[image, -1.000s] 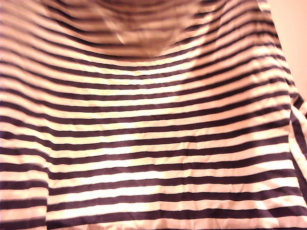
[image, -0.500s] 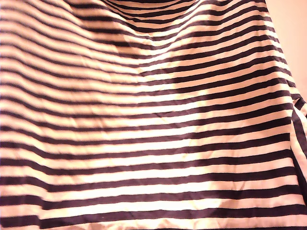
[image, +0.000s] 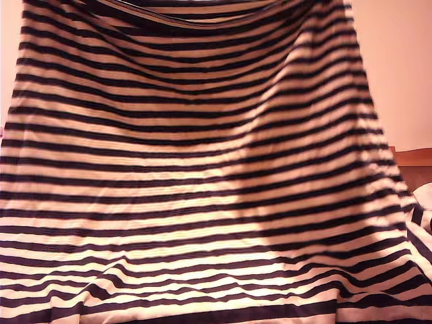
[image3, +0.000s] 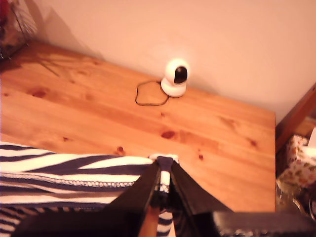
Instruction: Fold the t-shirt in front of you. After folding it, place it to the right side.
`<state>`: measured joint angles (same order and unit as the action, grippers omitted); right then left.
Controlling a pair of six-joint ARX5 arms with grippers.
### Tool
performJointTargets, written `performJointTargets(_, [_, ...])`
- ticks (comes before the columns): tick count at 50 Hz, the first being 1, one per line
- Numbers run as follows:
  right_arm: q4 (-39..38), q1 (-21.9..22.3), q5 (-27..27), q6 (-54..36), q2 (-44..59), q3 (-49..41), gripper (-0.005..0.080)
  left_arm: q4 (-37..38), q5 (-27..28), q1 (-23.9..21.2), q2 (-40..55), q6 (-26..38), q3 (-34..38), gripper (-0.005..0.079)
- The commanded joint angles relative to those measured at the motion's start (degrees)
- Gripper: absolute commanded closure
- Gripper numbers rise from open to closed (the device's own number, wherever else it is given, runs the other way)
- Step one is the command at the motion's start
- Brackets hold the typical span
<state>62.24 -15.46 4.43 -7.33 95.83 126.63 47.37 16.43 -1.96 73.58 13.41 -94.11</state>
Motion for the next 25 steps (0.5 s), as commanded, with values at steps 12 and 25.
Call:
performJointTargets(12, [-8.28,0.20,0.68,0.72,-11.43,-16.79,0.0765,-5.99,0.04,0.94,-6.95,-0.55,10.99,0.0762])
performJointTargets(25, [-18.69,1.86,0.59,-0.24,-17.81,-31.52,0.0765,-10.21,0.02,1.11,-7.32,0.68,13.40,0.0762])
